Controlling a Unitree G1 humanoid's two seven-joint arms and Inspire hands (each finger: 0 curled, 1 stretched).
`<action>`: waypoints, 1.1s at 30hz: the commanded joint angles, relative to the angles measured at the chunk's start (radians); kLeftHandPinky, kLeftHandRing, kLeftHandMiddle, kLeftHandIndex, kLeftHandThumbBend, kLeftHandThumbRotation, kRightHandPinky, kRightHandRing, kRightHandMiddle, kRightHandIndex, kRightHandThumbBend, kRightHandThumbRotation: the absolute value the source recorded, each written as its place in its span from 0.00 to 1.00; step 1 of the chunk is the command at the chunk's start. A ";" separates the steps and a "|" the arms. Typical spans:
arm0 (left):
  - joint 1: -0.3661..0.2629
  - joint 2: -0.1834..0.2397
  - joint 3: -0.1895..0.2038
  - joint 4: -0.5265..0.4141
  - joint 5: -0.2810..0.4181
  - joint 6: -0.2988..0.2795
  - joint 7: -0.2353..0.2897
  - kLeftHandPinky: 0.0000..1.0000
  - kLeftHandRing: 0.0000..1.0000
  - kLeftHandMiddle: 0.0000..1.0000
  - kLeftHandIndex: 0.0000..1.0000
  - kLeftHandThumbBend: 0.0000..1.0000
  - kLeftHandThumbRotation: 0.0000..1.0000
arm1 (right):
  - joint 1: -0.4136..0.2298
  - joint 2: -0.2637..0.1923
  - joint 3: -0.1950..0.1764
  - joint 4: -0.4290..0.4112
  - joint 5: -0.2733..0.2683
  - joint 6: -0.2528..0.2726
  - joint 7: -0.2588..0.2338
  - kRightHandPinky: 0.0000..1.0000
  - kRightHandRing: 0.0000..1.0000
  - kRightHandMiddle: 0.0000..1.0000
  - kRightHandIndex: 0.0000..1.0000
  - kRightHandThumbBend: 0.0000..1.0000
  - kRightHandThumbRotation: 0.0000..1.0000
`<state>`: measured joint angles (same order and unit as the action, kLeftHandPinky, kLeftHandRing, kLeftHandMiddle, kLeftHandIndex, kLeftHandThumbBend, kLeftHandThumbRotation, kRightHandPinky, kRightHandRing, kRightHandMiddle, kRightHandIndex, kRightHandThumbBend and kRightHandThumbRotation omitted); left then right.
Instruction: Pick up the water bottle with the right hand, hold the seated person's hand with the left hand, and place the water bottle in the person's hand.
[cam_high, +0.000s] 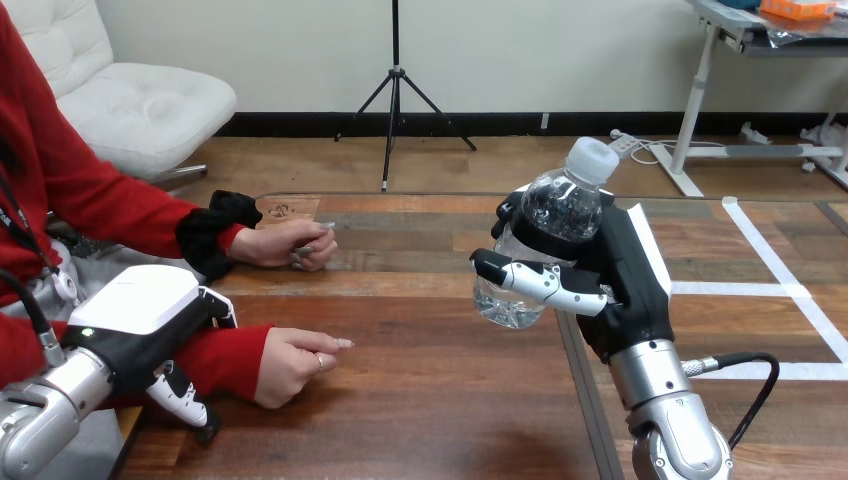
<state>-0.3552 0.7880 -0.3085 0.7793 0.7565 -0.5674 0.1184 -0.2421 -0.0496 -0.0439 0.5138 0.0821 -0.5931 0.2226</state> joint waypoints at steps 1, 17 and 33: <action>-0.035 -0.014 -0.003 -0.010 -0.010 -0.017 0.035 0.41 0.43 0.47 0.49 0.96 0.00 | -0.051 0.004 -0.004 -0.055 0.009 -0.007 -0.011 0.32 0.37 0.43 0.44 0.83 0.00; -0.036 -0.016 0.011 -0.042 -0.029 -0.016 0.029 0.40 0.41 0.45 0.46 0.94 0.00 | -0.062 0.009 0.003 -0.041 -0.001 -0.015 -0.013 0.31 0.36 0.43 0.44 0.82 0.00; -0.023 -0.012 0.034 -0.103 -0.075 -0.021 -0.010 0.36 0.38 0.42 0.42 0.94 0.00 | -0.072 0.019 0.011 -0.037 -0.002 -0.006 -0.014 0.31 0.36 0.42 0.44 0.83 0.00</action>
<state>-0.3456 0.7750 -0.3020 0.7509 0.7173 -0.5617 0.1030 -0.2422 -0.0433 -0.0356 0.5139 0.0767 -0.5898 0.2187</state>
